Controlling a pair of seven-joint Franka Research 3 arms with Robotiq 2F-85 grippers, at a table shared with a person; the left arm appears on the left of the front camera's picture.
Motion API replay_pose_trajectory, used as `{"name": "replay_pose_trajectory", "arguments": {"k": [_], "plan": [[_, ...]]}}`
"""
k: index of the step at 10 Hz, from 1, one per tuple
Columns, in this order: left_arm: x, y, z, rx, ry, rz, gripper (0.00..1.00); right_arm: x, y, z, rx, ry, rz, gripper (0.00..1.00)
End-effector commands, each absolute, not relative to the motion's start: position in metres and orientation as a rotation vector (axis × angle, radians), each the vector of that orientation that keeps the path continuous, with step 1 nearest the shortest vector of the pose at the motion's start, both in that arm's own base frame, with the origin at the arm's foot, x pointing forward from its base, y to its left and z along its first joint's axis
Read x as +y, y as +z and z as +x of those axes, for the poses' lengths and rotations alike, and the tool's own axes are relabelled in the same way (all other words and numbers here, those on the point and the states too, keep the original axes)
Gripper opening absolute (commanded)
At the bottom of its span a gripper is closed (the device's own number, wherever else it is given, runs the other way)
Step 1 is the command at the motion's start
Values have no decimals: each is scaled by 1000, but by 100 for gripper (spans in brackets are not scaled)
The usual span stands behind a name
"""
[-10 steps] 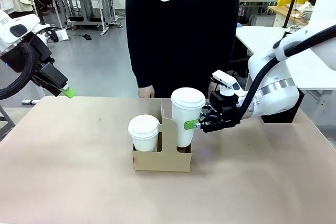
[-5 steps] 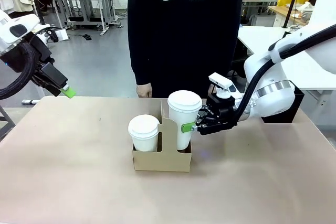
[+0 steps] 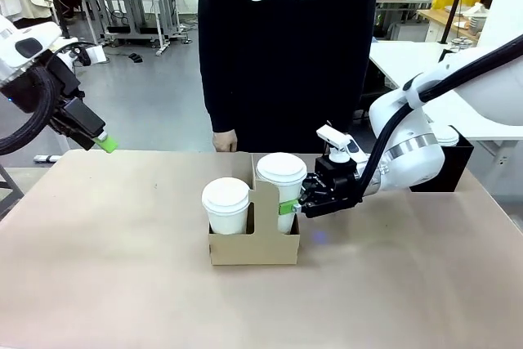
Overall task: Pour a drink into a cup and package it in a carrier.
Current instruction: Insert the held 600 ml Paper Cup into the Cup Carrier.
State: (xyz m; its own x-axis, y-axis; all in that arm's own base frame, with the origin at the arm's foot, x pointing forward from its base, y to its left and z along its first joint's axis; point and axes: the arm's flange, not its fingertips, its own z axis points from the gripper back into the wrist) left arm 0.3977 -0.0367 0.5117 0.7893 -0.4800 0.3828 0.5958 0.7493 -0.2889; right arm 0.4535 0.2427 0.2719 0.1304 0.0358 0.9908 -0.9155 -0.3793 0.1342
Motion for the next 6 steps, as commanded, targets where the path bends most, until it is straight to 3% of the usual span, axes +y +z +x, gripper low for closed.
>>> {"name": "replay_pose_trajectory", "arguments": {"k": [1, 6], "plan": [[-38, 515, 396, -293, -583, -404, 100, 244, 265, 460, -875, 1445, 1522, 80], [-38, 515, 396, -293, -583, -404, 100, 244, 250, 461, -795, 1529, 1526, 80]]}}
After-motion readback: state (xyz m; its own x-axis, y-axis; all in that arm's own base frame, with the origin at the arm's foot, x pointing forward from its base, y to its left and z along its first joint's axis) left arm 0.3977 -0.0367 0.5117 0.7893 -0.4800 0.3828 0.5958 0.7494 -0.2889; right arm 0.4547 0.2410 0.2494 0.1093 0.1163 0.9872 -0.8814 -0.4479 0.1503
